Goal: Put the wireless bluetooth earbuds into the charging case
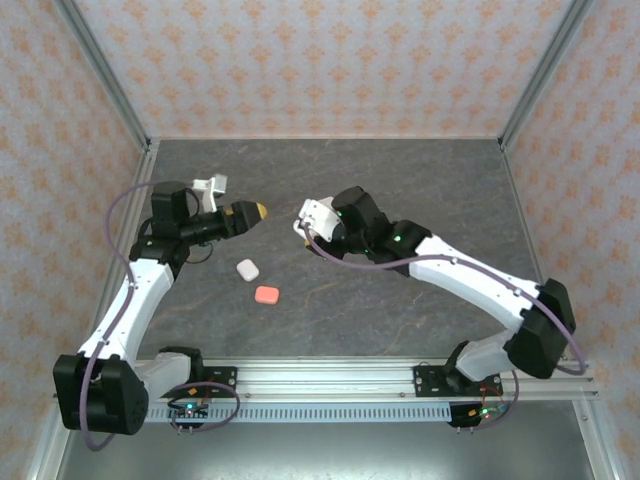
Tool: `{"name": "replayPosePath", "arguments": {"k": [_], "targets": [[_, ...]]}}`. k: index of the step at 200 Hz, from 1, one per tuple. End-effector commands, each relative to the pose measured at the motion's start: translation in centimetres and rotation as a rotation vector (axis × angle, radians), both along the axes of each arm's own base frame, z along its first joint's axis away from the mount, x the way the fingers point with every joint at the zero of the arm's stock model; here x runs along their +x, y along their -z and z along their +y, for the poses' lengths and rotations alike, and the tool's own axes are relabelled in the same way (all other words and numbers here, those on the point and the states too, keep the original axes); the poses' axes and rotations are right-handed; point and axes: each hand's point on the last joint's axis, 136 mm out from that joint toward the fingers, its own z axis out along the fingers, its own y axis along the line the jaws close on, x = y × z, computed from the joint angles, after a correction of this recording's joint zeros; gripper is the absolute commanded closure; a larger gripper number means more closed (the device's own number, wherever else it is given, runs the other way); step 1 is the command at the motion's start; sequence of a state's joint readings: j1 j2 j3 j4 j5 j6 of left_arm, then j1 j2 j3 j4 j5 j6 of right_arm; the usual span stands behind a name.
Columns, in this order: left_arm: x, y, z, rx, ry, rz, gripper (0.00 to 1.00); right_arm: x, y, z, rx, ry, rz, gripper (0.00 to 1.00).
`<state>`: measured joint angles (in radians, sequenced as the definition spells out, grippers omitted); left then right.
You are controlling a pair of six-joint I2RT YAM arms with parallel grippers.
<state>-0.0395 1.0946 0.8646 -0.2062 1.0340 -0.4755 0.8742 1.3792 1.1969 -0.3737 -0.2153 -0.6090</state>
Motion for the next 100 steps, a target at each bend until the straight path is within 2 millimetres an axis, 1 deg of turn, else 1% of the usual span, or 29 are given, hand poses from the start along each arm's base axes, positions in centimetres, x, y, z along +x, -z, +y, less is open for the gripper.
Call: {"name": "replayPosePath", "arguments": {"k": [1,35,62,76,100], "targets": [[-2.5,-2.2,-3.1,-0.014,0.196,-0.079,0.24,-1.0,-0.4,-1.5,-0.061,0.001,-0.080,0.59],[-4.0,-3.4,-6.0,-0.025,0.310,-0.137,0.24,-2.0,-2.0,-2.6,-0.061,-0.002,-0.116,0.59],[-4.8,-3.4,-7.8,-0.021,0.366,-0.139,0.24,-2.7,-3.2,-2.6,-0.037,-0.020,-0.138,0.59],[-4.7,-3.3,-8.4,-0.021,0.375,-0.135,0.24,-3.0,-3.4,-2.4,-0.041,-0.035,-0.147,0.59],[-4.7,-3.2,-9.3,-0.026,0.398,-0.133,0.25,-3.2,-3.0,-1.8,-0.076,-0.053,-0.159,0.59]]}}
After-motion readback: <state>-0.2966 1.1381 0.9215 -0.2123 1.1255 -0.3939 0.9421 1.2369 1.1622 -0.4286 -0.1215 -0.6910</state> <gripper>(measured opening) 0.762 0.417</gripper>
